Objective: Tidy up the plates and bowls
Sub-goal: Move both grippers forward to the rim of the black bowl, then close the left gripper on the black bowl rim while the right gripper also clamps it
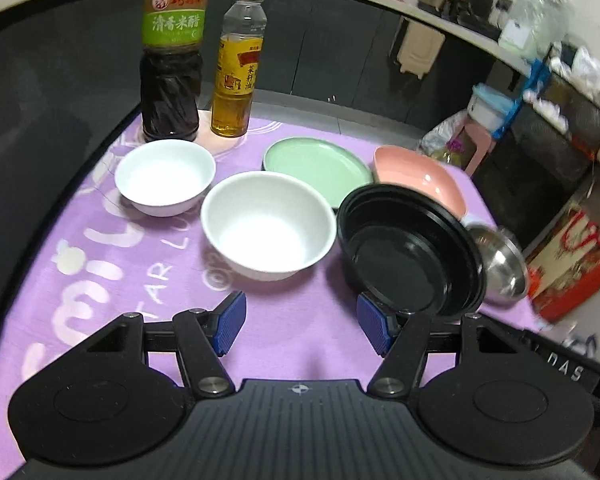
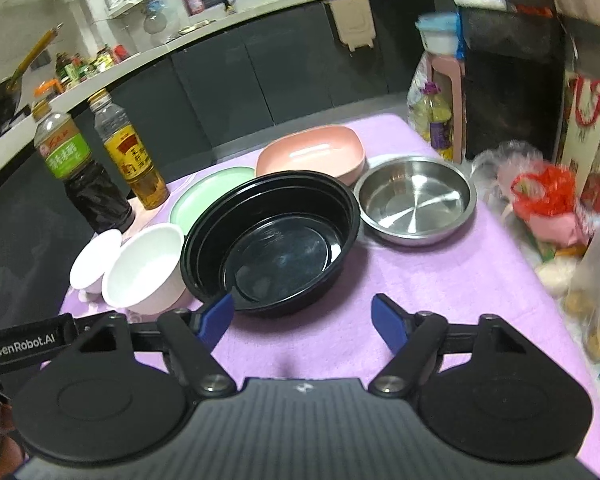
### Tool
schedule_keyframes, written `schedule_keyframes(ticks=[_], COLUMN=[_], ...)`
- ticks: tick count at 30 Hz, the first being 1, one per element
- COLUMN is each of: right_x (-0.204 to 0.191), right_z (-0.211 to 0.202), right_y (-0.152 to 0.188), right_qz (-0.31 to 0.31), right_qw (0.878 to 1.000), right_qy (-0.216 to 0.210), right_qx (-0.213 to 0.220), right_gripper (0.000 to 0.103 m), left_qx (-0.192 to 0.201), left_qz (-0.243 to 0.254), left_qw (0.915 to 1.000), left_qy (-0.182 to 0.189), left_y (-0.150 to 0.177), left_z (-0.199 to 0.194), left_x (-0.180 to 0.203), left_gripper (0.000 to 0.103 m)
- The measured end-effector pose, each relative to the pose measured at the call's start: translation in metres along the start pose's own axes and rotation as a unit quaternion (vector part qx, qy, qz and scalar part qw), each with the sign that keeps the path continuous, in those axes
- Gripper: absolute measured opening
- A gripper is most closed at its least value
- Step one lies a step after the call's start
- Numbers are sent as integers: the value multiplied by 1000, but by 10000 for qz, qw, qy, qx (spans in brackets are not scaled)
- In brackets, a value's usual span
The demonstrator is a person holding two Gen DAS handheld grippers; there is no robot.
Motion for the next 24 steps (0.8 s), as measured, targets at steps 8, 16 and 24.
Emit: schedule_keyframes(ticks=[8,16,24], right_x=[11,20,32], right_z=[10,27,39], right_y=[-14,-24,-33], right_qz=[480,649,831], right_qw=[9981,9964,9952], right_qy=[-305,-372,-302], right_qx=[-240,-405,-425], right_gripper=[59,43,42], left_qx=[-376,-834,-867], left_qz=[-463,-736,-720], left_qw=[9959,9894,9907], left_qy=[686,935,767], left_y=[-15,-27,-37], left_z=[20,48,71], left_x=[11,22,26], left_gripper=[57,44,15])
Point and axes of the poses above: each gripper's, at about its wrist camera, not at the fingertips, and z roughly the way its jaws point, x to its right, y to its underside, the point moved 3 cm from there along z, roughly the way its jaws point, and after that the axes turned 14 degrees about -x, right-handed, at the moved point
